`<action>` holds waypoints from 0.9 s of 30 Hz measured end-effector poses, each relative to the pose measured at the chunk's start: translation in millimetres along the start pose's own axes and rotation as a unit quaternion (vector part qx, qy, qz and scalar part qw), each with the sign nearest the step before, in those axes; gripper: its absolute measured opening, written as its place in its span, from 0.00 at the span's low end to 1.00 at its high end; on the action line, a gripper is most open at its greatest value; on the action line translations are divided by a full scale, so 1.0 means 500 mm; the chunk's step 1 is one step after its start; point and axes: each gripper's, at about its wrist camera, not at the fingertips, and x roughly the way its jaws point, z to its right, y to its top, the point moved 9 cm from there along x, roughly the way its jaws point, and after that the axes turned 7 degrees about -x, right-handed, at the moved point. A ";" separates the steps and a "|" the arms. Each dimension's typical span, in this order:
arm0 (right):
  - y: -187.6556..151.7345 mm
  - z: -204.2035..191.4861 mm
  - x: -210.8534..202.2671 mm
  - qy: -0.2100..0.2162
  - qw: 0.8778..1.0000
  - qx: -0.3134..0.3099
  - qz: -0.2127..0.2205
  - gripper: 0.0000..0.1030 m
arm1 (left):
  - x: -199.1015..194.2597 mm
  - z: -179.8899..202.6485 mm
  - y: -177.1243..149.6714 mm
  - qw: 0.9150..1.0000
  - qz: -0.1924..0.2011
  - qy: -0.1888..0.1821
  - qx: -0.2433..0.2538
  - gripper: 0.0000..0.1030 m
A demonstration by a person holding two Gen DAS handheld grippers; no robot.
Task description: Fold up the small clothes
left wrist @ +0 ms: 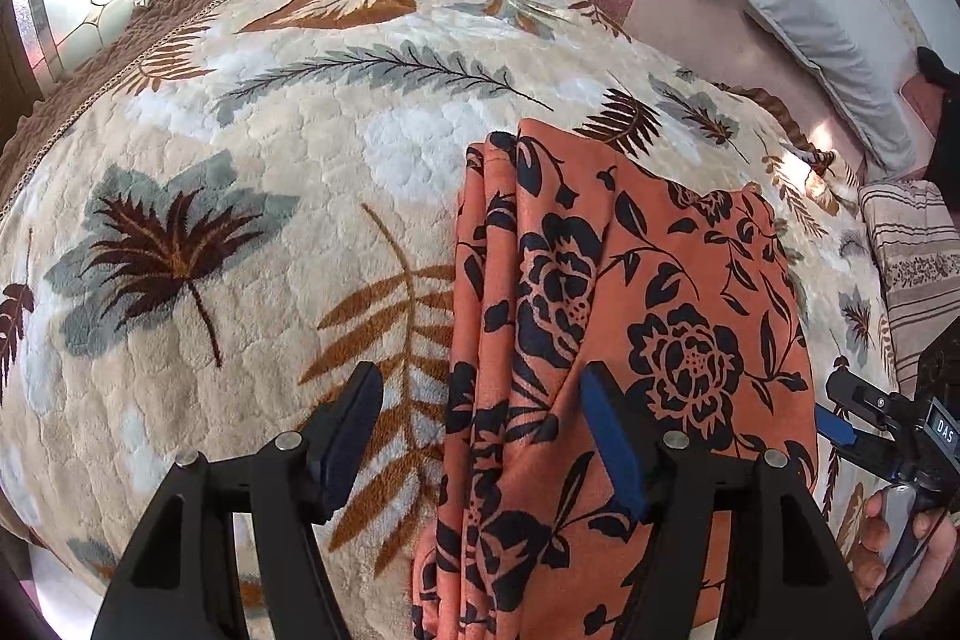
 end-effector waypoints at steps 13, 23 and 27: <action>0.011 -0.004 0.070 -0.007 1.000 -0.007 -0.026 0.85 | 0.055 0.023 -0.013 0.994 -0.045 -0.095 -0.016 0.76; 0.015 -0.076 0.084 -0.076 0.988 -0.129 -0.042 0.39 | 0.048 0.060 -0.019 0.994 -0.038 -0.101 0.020 0.39; 0.026 -0.111 0.046 -0.091 0.981 -0.167 -0.022 0.35 | 0.016 0.072 -0.007 0.993 -0.011 -0.113 0.025 0.30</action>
